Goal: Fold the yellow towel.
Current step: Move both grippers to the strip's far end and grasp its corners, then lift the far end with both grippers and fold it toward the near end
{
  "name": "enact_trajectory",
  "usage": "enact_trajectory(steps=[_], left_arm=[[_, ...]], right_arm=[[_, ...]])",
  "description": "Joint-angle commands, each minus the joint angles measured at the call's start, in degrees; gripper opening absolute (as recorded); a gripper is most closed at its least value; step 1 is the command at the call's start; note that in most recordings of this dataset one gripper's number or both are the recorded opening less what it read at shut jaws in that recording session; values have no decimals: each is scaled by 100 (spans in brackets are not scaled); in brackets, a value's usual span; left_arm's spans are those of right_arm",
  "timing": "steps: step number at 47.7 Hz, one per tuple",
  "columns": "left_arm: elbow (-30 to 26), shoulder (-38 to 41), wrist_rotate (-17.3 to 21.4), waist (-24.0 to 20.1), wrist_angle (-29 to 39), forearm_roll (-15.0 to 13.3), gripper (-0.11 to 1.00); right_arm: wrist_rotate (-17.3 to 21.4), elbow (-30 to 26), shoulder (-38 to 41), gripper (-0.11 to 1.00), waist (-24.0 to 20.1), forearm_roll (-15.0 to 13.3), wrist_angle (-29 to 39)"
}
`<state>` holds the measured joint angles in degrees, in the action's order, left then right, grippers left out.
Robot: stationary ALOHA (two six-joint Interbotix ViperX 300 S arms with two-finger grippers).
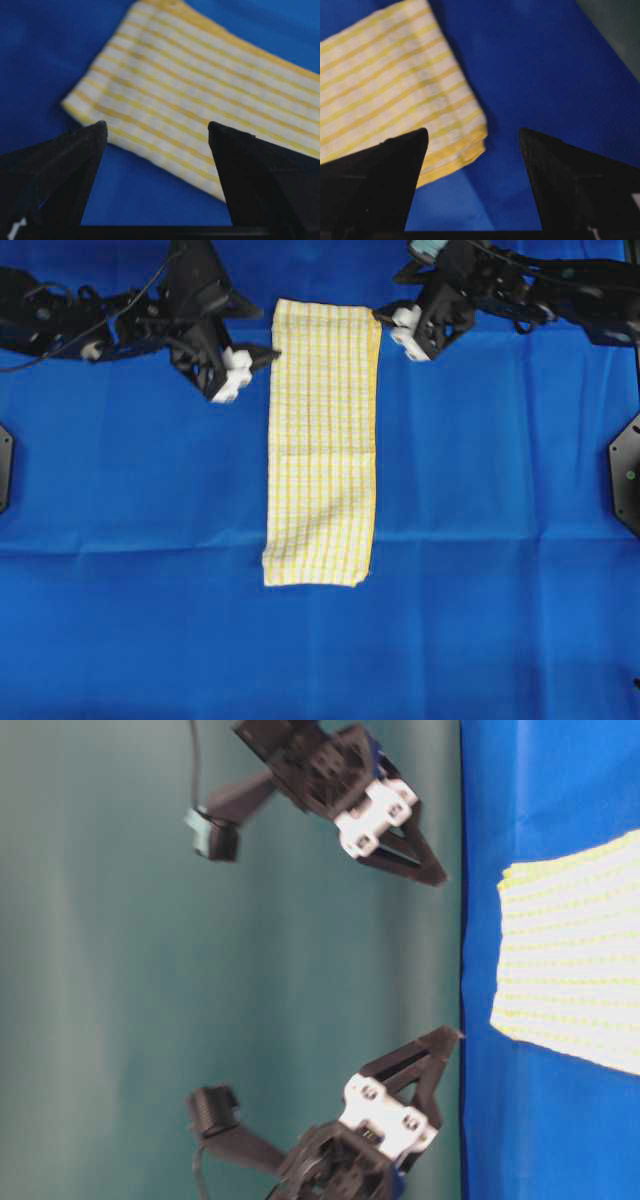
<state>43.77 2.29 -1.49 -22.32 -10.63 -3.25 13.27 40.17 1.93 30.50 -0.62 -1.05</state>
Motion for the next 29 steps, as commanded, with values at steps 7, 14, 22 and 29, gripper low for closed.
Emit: enact_trajectory(steps=[7,14,22,29], left_arm=[[-378,650,35,-475,-378,18,76],[-527,1063,26,-624,-615,18,76],[-712,1433,26,-650,-791,0,76],[-853,1644,18,-668,-800,-18,73]], right_arm=[[9,-369,589,75,62,229,-316],[9,-466,905,75,79,369,-369],[9,-466,1107,75,97,510,-457],[9,-439,1195,74,97,659,-457]])
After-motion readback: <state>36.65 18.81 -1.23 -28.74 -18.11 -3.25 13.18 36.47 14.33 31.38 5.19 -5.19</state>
